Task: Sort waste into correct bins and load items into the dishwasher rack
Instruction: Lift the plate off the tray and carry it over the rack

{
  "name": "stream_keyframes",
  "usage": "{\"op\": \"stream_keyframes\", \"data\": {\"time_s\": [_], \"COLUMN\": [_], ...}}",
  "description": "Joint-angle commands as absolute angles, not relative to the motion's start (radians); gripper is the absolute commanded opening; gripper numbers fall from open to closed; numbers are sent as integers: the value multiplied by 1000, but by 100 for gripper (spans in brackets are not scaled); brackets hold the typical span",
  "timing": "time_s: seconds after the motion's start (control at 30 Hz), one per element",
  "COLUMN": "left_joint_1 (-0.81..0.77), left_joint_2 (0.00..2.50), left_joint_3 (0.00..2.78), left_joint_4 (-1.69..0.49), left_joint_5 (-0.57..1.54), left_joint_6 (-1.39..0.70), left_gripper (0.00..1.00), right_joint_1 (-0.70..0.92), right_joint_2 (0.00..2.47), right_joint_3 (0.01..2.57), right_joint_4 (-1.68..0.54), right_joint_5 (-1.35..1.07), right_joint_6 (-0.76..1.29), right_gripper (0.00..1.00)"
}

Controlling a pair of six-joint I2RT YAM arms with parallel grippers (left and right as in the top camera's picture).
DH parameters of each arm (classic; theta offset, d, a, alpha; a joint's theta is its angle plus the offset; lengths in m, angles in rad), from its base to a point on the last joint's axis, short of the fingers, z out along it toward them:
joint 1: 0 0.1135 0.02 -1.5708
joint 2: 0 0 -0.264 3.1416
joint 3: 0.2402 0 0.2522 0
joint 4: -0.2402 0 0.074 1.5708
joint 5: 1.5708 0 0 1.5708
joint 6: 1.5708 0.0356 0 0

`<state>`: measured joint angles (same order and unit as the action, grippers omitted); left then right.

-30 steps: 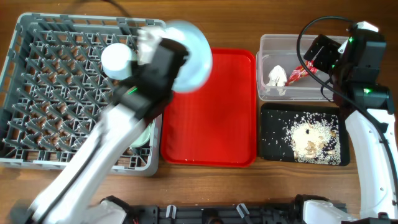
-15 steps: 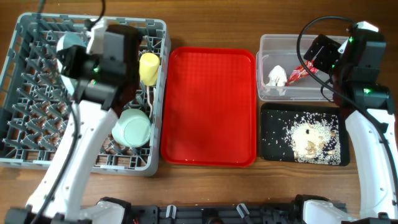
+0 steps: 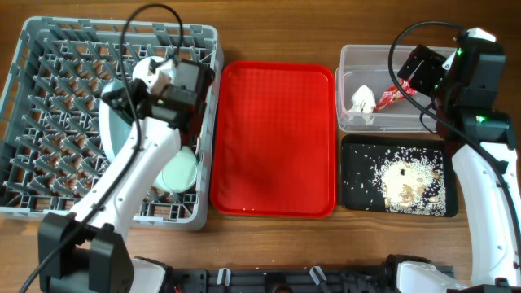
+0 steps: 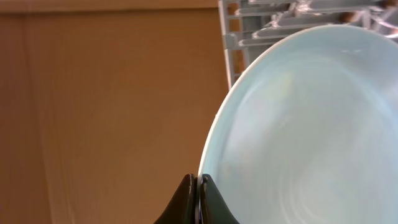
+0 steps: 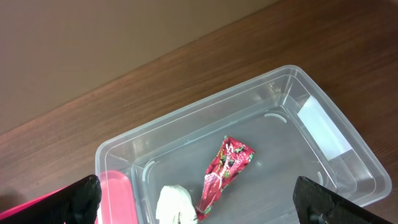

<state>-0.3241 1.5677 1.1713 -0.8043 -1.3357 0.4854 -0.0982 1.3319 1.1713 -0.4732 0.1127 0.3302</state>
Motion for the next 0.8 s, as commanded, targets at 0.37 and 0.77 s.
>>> {"op": "stream_keyframes", "data": {"time_s": [0.37, 0.77], "left_joint_1": [-324, -305], "left_joint_2": [1566, 1217], "left_joint_3": [1092, 1172], "left_joint_4": [-626, -490], "left_joint_5": [-1274, -410], "left_joint_6": [426, -100], "left_gripper": [96, 100], "right_joint_1": [-99, -99], "right_joint_2": [1338, 1338], "right_joint_3": [1172, 1172], "right_joint_4": [-472, -472], "right_joint_5": [111, 111], "right_joint_6": [315, 315], "right_gripper": [100, 100]}}
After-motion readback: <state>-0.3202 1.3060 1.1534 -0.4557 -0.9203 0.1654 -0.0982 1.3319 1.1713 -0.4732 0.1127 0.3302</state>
